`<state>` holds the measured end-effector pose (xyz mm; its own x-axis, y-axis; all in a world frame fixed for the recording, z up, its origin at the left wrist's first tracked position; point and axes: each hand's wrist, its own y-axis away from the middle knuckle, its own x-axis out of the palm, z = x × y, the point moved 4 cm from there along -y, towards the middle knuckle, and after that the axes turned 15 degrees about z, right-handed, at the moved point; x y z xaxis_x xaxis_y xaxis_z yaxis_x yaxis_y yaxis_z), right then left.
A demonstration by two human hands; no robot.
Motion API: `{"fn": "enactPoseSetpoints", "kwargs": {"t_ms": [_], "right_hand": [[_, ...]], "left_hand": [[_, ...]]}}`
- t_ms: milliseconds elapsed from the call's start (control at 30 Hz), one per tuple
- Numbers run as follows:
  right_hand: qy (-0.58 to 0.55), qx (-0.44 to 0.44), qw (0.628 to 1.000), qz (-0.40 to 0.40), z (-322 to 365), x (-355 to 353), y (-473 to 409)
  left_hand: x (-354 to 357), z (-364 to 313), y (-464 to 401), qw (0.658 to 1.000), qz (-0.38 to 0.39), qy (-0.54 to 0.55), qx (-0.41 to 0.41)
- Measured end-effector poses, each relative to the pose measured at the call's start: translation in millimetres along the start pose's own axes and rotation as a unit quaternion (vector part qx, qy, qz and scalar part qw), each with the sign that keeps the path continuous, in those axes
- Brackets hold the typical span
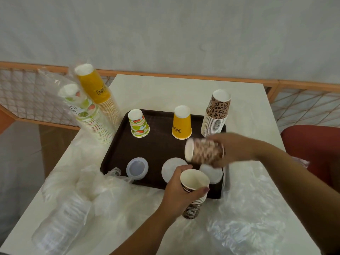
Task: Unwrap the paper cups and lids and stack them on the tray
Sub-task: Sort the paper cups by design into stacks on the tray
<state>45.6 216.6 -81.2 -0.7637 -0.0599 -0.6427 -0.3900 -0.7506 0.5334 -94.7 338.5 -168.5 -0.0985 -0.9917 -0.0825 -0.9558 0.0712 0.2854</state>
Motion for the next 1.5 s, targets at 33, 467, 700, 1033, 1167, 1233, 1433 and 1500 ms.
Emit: {"fn": "enactPoseSetpoints", "kwargs": {"t_ms": [33,467,700,1033,1167,1233,1433,1500], "right_hand": [[-0.083,-0.028,0.993,-0.084,-1,-16,2],[-0.387,-0.062,0.803,-0.449,-66,-73,-51],[-0.209,-0.009,0.853,-0.479,-57,-77,-55],[-0.075,-0.075,0.931,-0.350,10,-24,-13],[0.035,-0.039,0.998,-0.017,27,47,-16],[0.075,-0.023,0.997,0.016,29,69,-18],[0.064,0.013,0.998,0.000,31,73,-17],[0.041,0.001,0.999,-0.017,31,61,-12]], "left_hand": [[0,0,0,1.000,0.002,-0.004,-0.006],[-1,6,-7,0.998,0.009,-0.065,-0.014],[-3,9,-7,0.998,0.011,-0.055,-0.016],[-2,6,-3,0.999,0.018,-0.047,-0.006],[2,5,-1,0.999,0.017,-0.029,-0.006],[4,3,-2,0.999,0.016,-0.049,-0.016],[5,5,1,0.999,0.027,-0.033,-0.017],[3,8,2,1.000,0.027,0.003,-0.015]]}}
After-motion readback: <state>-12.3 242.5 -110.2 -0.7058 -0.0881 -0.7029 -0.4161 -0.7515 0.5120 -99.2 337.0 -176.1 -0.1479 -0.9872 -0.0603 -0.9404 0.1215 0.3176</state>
